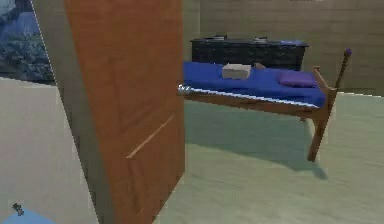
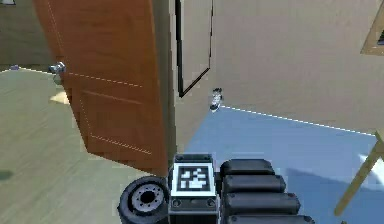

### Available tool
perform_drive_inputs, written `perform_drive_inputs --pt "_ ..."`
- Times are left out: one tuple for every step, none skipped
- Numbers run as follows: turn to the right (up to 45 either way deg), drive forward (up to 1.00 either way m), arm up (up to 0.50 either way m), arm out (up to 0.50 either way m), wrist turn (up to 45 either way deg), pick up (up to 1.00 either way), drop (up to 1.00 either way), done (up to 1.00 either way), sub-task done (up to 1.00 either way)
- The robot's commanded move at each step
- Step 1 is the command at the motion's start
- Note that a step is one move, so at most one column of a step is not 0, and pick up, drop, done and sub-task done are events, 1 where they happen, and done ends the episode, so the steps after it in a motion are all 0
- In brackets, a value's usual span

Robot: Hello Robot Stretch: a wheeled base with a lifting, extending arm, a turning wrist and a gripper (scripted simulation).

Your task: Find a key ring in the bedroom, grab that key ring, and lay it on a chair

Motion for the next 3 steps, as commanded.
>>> perform_drive_inputs --pt "-45.0 0.0 0.0 0.0 0.0 0.0 0.0 0.0 0.0" --pt "-45.0 0.0 0.0 0.0 0.0 0.0 0.0 0.0 0.0" --pt "-6.0 0.0 0.0 0.0 0.0 0.0 0.0 0.0 0.0"
